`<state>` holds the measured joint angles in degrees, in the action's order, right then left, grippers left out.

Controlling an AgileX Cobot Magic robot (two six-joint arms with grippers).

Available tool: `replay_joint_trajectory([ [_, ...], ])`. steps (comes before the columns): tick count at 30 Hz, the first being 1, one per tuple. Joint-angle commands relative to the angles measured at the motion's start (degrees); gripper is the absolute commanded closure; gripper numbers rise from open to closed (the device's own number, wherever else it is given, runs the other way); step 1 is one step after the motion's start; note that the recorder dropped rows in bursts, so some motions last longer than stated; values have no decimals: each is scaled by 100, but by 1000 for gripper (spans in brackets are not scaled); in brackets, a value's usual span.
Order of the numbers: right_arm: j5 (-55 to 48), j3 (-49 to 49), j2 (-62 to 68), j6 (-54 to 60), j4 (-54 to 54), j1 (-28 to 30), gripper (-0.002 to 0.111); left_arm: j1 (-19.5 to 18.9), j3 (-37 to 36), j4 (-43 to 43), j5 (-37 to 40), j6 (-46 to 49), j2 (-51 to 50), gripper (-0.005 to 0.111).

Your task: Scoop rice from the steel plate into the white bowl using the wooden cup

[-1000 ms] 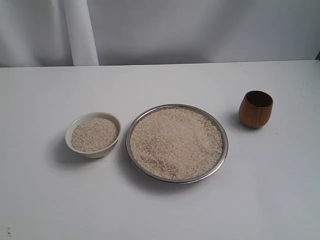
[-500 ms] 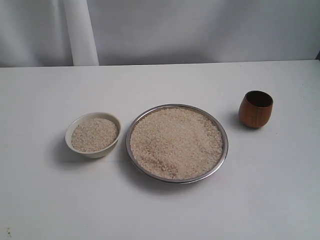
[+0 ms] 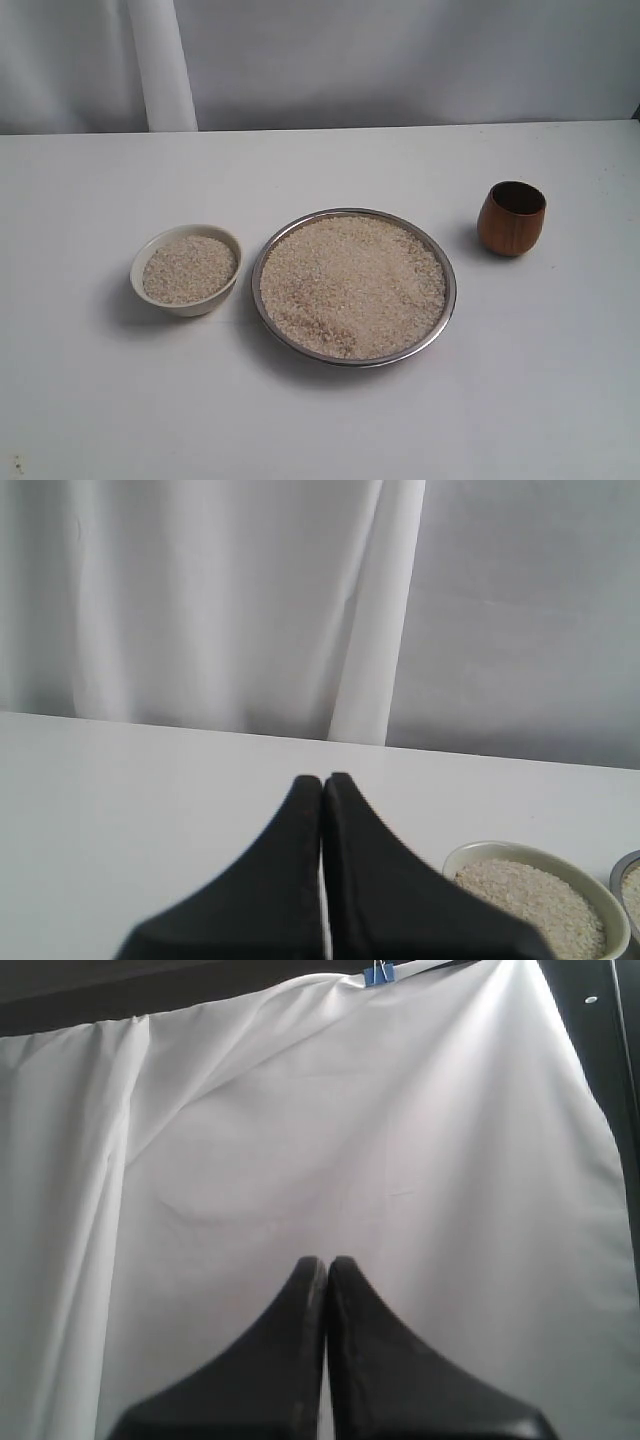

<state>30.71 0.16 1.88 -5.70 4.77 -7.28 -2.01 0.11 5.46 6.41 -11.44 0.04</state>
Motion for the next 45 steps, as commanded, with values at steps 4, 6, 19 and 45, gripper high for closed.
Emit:
replay_joint_trajectory([
  [4,292,-16,-26,-34,17,-15,108,27,-11,-42,-17,-27,-4,107],
  [6,606,-16,-26,-303,-153,-15,108,27,-11,-42,-17,-27,-4,107],
  [19,-1757,2182,1282,-887,-286,-15,108,27,-11,-42,-17,-27,-4,107],
  [45,-1120,4624,7250,-874,1462,1057,108,27,-11,-42,-17,-27,-4,107],
])
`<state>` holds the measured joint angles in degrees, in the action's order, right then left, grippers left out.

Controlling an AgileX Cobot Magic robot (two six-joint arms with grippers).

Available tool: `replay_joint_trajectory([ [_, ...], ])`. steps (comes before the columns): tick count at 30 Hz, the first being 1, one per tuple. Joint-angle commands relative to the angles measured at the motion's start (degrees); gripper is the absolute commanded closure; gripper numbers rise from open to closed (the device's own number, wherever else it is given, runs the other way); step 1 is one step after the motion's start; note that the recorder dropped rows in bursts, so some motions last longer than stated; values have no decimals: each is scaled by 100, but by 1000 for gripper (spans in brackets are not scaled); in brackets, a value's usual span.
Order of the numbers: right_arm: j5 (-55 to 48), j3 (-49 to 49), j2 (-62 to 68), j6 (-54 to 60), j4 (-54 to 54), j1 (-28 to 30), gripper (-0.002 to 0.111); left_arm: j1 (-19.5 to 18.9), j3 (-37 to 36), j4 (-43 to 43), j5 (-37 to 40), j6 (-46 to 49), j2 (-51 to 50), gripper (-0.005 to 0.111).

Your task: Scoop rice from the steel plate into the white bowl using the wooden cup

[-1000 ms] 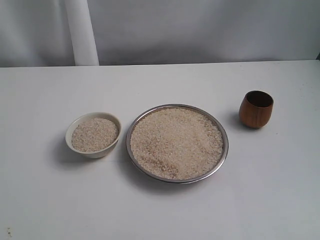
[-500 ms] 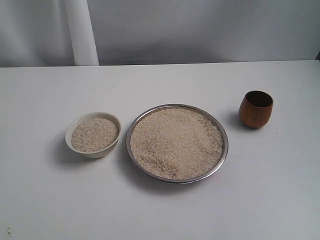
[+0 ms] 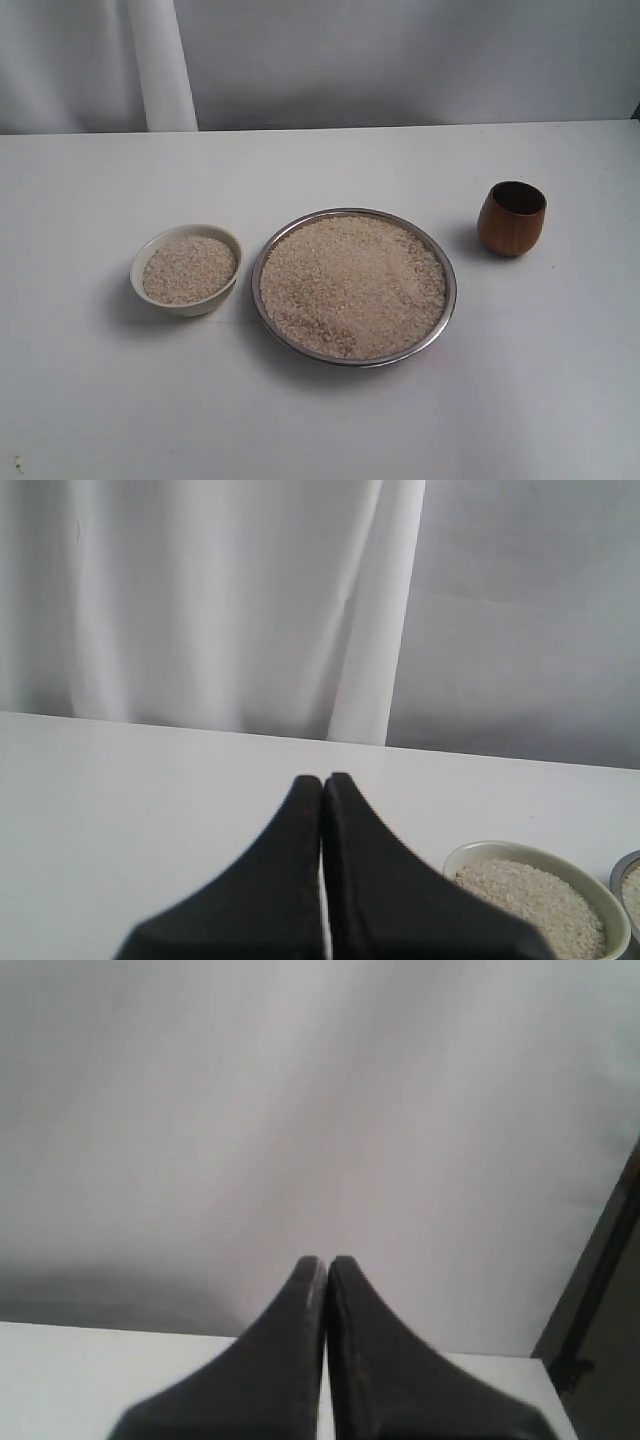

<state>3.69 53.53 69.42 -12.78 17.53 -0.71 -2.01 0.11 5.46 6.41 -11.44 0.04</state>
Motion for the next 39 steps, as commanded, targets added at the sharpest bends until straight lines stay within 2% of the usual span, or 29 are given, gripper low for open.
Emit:
replay_joint_trajectory([
  [1,2401,-1056,649,-290,444,480,108,27,-11,-42,-17,-27,-4,107],
  [2,3594,-1525,897,-443,949,631,108,27,-11,-42,-17,-27,-4,107],
  [3,4262,-1688,1066,-443,1150,720,108,27,-11,-42,-17,-27,-4,107],
  [5,5069,-1926,1428,-443,1428,854,108,27,-11,-42,-17,-27,-4,107],
  [10,4666,-1944,2219,-407,1278,880,108,27,-11,-42,-17,-27,-4,107],
  [17,5127,-1944,3040,-240,1101,868,106,27,-11,-42,-17,-27,-4,107],
  [19,5127,-1944,3116,-242,1199,868,94,27,-11,-42,-17,-27,-4,107],
  [20,5141,-1944,3150,-242,1326,868,83,27,-11,-42,-17,-27,-4,107],
  [22,5204,-1944,3164,-242,1431,868,55,27,-11,-42,-17,-27,-4,107],
  [24,5360,-1944,3164,-242,1442,868,22,27,-11,-42,-17,-27,-4,107],
  [26,5411,-1944,3164,-223,1442,868,3,27,-11,-42,-17,-27,-4,107],
  [33,5411,-1944,3164,-209,1430,868,3,27,-11,-42,-17,-27,-4,107],
  [39,5451,-1944,3164,-209,948,868,3,27,-11,-42,-17,-27,-4,107],
])
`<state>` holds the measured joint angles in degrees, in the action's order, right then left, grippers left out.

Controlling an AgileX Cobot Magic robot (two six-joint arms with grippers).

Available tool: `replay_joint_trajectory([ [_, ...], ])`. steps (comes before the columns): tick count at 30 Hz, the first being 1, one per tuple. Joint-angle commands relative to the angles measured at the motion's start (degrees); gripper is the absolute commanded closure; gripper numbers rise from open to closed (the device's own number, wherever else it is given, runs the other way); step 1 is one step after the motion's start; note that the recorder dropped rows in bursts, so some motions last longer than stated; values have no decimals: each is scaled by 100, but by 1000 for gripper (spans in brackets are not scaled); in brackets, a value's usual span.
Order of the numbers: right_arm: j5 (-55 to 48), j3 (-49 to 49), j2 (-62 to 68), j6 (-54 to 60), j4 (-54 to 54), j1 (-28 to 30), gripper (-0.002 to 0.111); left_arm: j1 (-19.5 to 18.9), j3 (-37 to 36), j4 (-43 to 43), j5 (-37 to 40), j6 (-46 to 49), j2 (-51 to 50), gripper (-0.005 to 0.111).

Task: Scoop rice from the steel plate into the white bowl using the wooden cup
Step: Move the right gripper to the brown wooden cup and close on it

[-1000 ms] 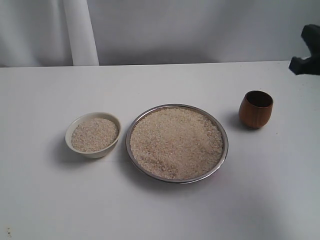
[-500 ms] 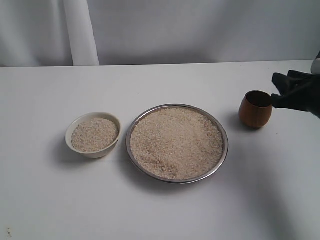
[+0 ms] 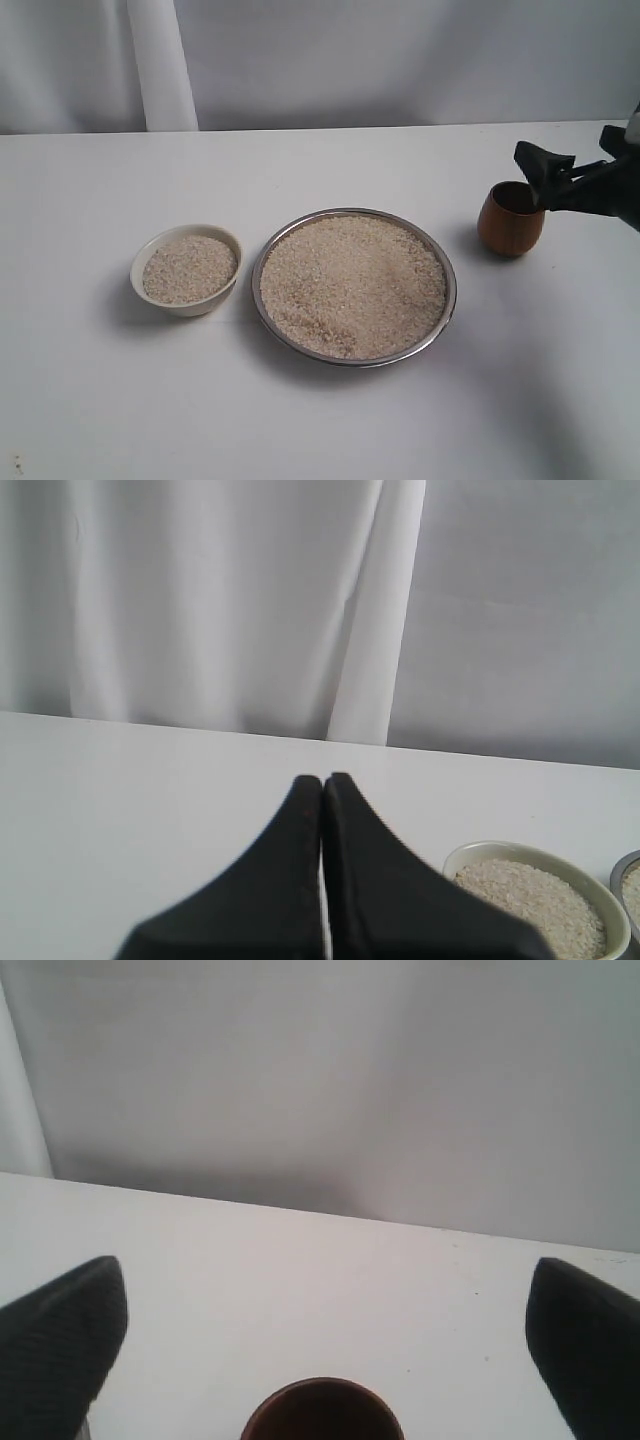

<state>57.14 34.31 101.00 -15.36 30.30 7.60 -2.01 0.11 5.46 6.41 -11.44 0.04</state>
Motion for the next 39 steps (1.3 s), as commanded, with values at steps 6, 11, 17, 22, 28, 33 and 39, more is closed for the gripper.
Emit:
replay_joint_trajectory([
  [6,128,-21,5,94,-614,38,3,27,-11,-42,-17,-27,-4,107],
  [11,117,-21,429,508,359,38,3,27,-11,-42,-17,-27,-4,107],
  [17,534,-21,1364,809,42,38,3,27,-11,-42,-17,-27,-4,107],
  [22,1070,-21,1996,1322,16,38,3,27,-11,-42,-17,-27,-4,107],
  [28,1282,-21,2289,1536,-685,38,3,27,-11,-42,-17,-27,-4,107],
  [33,1282,239,2340,1469,-638,38,3,27,-11,-42,-17,-27,-4,107],
  [39,1282,634,2642,1320,-74,38,3,27,-11,-42,-17,-27,-4,107],
])
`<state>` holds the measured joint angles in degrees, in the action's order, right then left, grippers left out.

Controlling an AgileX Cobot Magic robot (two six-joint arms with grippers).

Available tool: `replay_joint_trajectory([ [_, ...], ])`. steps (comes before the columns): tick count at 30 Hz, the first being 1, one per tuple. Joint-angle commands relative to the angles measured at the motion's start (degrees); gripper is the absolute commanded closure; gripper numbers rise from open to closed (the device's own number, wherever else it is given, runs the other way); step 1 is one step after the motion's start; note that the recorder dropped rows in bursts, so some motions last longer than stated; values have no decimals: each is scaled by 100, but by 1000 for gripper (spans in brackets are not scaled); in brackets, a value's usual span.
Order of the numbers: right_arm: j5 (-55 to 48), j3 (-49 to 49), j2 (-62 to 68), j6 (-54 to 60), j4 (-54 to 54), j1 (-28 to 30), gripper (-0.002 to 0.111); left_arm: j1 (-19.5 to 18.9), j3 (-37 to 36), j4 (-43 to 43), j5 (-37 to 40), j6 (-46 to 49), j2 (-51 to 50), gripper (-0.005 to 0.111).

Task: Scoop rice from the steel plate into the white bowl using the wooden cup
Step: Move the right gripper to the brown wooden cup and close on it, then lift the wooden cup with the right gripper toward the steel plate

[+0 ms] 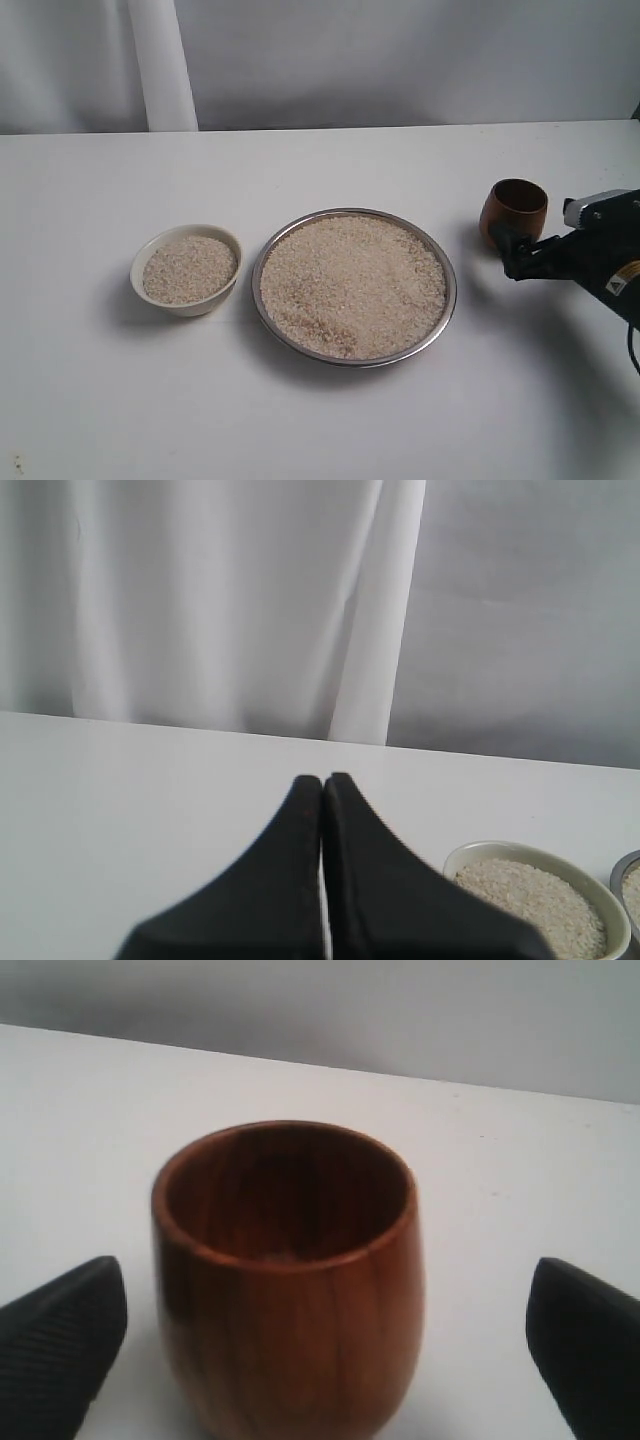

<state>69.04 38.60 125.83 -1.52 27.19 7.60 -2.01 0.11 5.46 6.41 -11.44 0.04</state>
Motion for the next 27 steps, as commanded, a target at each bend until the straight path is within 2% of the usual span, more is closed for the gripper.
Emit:
replay_joint_trajectory([
  [1,92,240,200,-64,237,38,3,27,-11,-42,-17,-27,-4,107],
  [12,-372,900,410,-348,419,38,3,27,-11,-42,-17,-27,-4,107],
  [27,-260,1361,841,-354,648,38,3,27,-11,-42,-17,-27,-4,107],
])
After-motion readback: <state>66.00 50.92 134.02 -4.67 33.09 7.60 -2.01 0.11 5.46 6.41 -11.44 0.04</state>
